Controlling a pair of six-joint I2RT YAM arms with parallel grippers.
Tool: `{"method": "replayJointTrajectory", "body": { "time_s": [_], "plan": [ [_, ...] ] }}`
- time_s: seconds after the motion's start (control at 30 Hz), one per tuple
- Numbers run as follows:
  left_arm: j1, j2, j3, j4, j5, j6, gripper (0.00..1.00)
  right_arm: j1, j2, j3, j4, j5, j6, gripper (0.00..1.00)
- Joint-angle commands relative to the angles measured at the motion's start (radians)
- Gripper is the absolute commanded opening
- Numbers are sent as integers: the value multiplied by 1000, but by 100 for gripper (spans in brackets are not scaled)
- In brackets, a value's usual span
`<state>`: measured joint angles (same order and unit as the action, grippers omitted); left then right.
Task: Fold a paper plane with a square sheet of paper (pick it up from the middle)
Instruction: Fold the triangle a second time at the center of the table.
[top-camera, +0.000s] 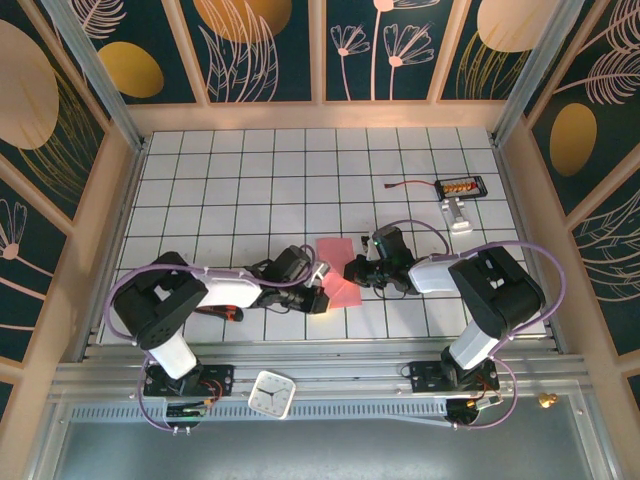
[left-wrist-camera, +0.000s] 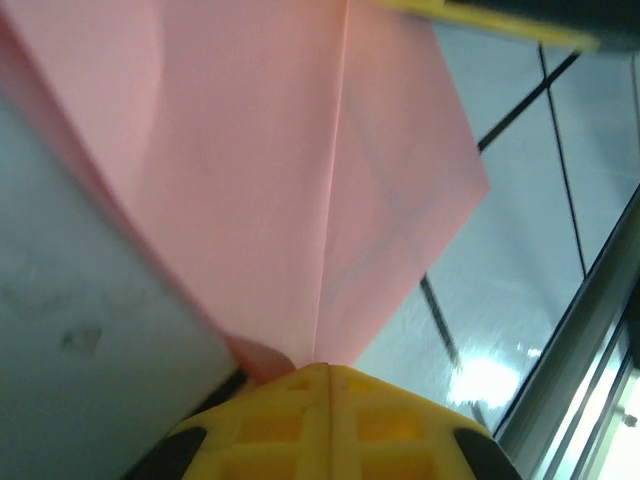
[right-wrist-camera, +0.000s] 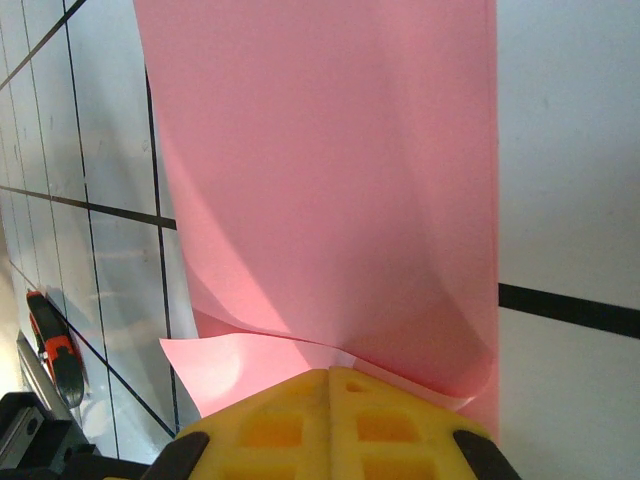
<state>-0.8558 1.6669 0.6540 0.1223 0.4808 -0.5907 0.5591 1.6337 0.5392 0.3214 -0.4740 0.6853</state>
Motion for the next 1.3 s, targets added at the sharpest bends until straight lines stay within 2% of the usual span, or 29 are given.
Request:
{"method": "replayJointTrajectory", "body": {
  "time_s": [0.0,0.2,0.33,0.43,0.6,0.83,1.07,1.27],
  "plan": [
    [-8,-48,-23,-217,41,34,0,-4,59,-27,-166,110,-35,0],
    [32,-123,1,40,97,-105,0,-3,63,-24,-154,104,-33,0],
    [39,-91,32,134,35,-157,0,-3,61,-20,-152,98,-33,0],
    [39,-20,87,102,-3,-130,0,-3,60,-18,-151,95,-33,0],
    [38,75,105,85,12,-101,0,-3,59,-6,-152,94,-35,0],
    [39,135,79,32,4,-42,0,-2,62,36,-151,66,-31,0],
    [39,145,76,-75,-57,22,0,-5,-72,95,-184,34,-38,0],
    [40,149,83,-98,-77,34,0,11,-148,40,-138,-5,20,0]
  ]
}}
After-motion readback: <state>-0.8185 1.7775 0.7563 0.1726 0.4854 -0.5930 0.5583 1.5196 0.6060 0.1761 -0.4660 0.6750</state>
